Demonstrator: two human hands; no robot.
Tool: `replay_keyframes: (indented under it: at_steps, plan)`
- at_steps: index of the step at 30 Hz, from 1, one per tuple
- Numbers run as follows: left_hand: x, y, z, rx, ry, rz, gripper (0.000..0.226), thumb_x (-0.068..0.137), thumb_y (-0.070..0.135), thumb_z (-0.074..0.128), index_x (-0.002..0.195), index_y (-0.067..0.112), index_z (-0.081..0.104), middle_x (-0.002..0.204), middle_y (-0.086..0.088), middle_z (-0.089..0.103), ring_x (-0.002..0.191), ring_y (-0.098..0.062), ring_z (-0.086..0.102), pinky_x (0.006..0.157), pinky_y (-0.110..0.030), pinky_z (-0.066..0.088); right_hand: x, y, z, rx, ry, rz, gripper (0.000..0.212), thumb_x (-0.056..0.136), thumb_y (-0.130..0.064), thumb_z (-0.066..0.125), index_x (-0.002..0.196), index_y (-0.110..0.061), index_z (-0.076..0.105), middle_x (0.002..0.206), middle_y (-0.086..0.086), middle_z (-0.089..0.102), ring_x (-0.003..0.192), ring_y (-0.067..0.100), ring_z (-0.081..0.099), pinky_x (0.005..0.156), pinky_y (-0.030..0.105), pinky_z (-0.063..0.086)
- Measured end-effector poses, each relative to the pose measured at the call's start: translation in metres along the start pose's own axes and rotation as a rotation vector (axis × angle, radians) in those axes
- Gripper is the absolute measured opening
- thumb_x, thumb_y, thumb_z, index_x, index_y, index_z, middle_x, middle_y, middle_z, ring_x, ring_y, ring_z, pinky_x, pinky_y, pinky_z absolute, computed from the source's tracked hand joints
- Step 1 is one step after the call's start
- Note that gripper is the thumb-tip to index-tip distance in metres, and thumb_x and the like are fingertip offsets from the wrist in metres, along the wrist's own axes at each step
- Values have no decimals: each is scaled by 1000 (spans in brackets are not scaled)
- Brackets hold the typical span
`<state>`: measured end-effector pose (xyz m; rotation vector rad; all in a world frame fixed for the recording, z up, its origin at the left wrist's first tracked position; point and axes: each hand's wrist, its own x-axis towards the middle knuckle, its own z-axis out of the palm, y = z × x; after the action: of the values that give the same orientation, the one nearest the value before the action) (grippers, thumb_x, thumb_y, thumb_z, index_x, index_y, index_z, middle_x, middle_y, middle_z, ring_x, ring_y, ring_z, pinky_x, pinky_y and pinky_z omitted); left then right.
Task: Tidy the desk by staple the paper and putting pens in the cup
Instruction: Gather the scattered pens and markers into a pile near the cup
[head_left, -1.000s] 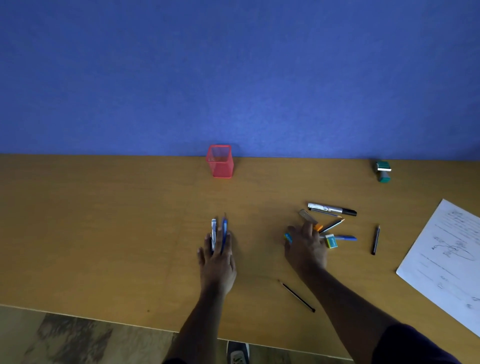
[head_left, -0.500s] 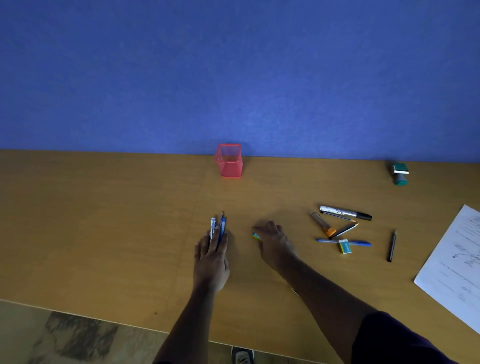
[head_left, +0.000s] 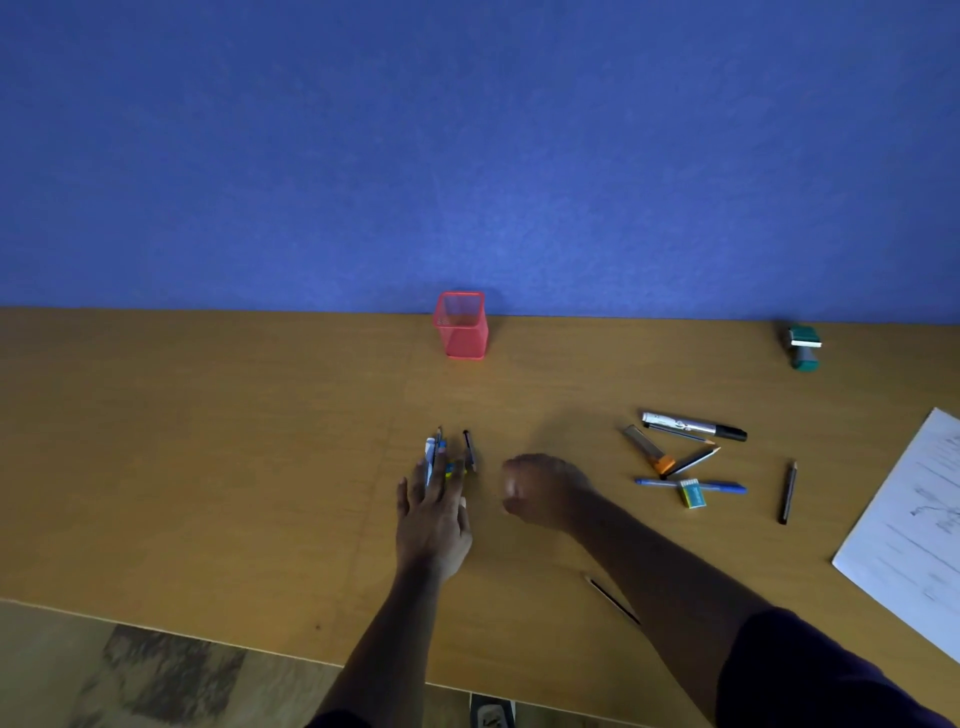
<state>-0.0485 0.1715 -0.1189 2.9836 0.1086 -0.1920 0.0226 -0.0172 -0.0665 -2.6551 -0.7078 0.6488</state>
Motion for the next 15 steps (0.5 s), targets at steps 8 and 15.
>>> replay_keyframes:
  at_steps: [8, 15]
  plan:
    - [-13, 42, 5, -42, 191, 166, 65, 94, 23, 52, 155, 18, 32, 169, 2, 11, 155, -23, 14, 124, -52, 18, -68, 49, -27, -375, -547, 110, 59, 48, -75, 79, 67, -19, 74, 39, -17, 59, 44, -1, 58, 56, 23, 45]
    - [-48, 63, 30, -115, 109, 331, 53, 103, 41, 33, 152, 20, 35, 169, 2, 11, 154, -20, 18, 122, -46, 27, -71, 47, -9, 43, -747, 267, 30, 82, -22, 78, 90, 7, 72, 78, 15, 74, 64, 21, 69, 80, 37, 61]
